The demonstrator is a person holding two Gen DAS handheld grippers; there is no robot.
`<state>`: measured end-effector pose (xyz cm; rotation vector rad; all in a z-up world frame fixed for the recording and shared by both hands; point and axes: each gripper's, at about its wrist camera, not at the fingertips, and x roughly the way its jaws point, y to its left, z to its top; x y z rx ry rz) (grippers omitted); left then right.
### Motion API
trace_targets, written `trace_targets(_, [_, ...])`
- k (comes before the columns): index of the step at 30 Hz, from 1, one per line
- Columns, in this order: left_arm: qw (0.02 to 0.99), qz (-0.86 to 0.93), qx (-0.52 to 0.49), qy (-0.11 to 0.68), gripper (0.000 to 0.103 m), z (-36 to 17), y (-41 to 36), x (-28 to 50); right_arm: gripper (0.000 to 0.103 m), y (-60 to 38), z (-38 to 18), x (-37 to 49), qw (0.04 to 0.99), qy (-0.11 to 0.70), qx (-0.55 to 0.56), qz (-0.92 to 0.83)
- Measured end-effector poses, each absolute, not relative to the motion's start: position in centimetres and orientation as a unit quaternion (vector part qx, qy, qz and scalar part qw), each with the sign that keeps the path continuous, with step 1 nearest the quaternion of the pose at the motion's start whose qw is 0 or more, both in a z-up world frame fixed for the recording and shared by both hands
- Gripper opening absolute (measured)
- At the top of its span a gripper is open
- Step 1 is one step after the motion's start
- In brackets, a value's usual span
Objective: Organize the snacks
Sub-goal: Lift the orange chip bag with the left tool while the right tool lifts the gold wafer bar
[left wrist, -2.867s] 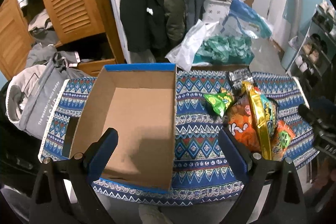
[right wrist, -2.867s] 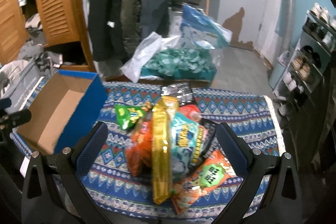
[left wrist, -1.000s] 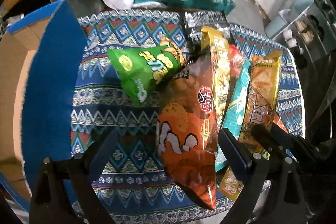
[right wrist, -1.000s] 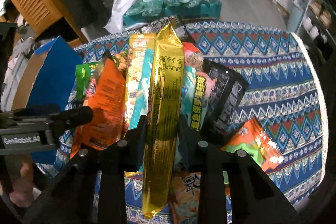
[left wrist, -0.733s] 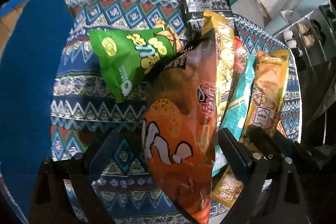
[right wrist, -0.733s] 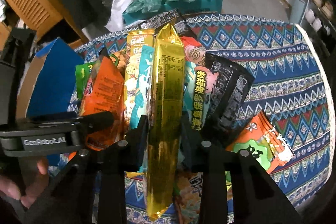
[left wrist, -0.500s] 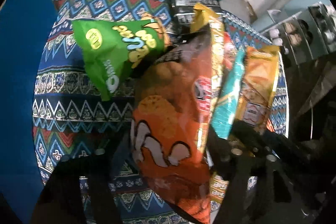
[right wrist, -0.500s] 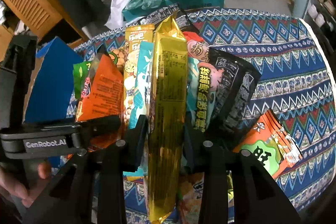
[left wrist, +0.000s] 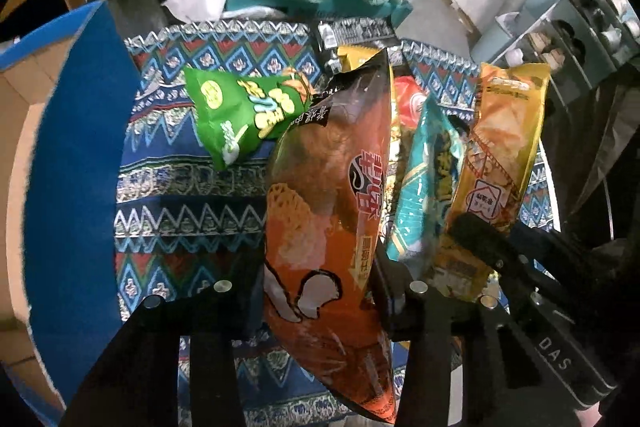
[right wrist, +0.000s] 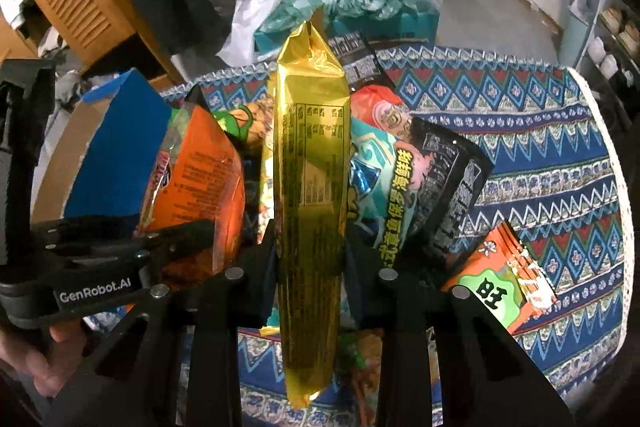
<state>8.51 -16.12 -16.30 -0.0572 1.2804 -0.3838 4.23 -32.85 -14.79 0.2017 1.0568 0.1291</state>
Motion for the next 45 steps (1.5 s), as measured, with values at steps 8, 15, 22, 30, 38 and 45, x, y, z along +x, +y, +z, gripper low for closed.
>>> trace_targets(8, [0.800,-0.166,-0.043,0.575,0.045,-13.8,-14.2,7.1,0.028,-31.3,-12.4,3.7,0.870,0.480,0.084,0.074])
trace_targets(15, [0.820,-0.156,-0.035,0.550,0.045,-11.2,-11.9,5.7,0.028,-29.6,-10.0,3.2,0.879,0.461,0.082,0.095])
trace_targets(22, [0.839,-0.154,-0.034,0.521,0.045,-8.4,-9.4,4.3,0.028,-27.6,-7.8,3.0,0.883,0.448,0.078,0.114])
trace_targets(30, [0.855,-0.140,-0.038,0.497,0.045,-5.7,-6.0,3.5,0.028,-25.0,-5.4,3.6,0.884,0.436,0.081,0.144])
trace_targets(38, [0.876,-0.122,-0.044,0.465,0.045,-3.4,-2.0,2.7,0.028,-21.5,-2.8,4.4,0.885,0.420,0.088,0.183])
trace_targets(45, [0.893,-0.099,-0.048,0.435,0.045,-2.0,1.7,2.2,0.028,-17.5,-0.8,5.4,0.879,0.410,0.097,0.224])
